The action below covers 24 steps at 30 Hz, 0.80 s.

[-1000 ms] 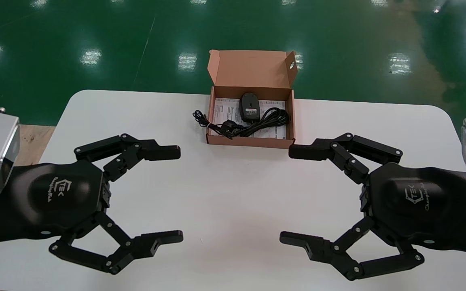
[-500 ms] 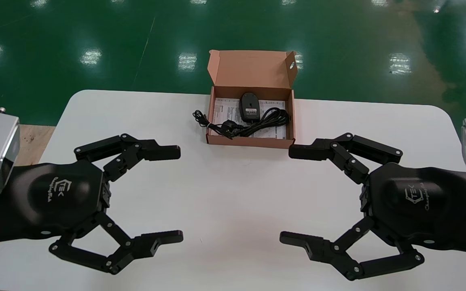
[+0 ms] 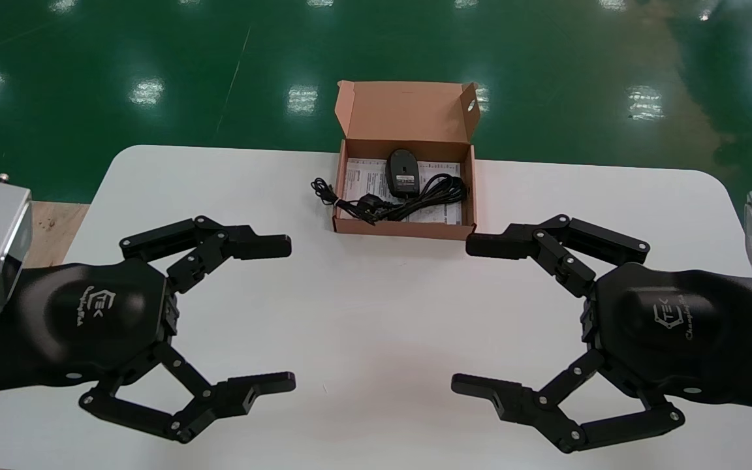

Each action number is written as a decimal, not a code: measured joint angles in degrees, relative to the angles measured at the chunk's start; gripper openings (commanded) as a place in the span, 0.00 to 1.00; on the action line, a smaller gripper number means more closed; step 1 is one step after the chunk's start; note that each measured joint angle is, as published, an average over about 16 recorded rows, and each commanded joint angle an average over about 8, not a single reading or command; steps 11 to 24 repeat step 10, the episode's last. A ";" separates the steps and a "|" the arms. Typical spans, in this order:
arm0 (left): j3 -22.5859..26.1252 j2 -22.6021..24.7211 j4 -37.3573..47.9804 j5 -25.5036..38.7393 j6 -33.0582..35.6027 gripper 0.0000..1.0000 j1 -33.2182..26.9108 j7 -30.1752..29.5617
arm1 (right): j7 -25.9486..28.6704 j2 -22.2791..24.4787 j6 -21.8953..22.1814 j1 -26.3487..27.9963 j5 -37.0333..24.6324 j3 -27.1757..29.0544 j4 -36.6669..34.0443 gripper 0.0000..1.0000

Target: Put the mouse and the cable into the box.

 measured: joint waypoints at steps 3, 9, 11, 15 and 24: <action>0.00 0.00 0.00 0.00 0.00 1.00 0.00 0.00 | 0.00 0.00 0.00 0.00 0.00 0.00 0.00 1.00; 0.00 0.00 0.00 0.00 0.00 1.00 0.00 0.00 | 0.00 0.00 0.00 0.00 0.00 0.00 0.00 1.00; 0.00 0.00 0.00 0.00 0.00 1.00 0.00 0.00 | 0.00 0.00 0.00 0.00 0.00 0.00 0.00 1.00; 0.00 0.00 0.00 0.00 0.00 1.00 0.00 0.00 | 0.00 0.00 0.00 0.00 0.00 0.00 0.00 1.00; 0.00 0.00 0.00 0.00 0.00 1.00 0.00 0.00 | 0.00 0.00 0.00 0.00 0.00 0.00 0.00 1.00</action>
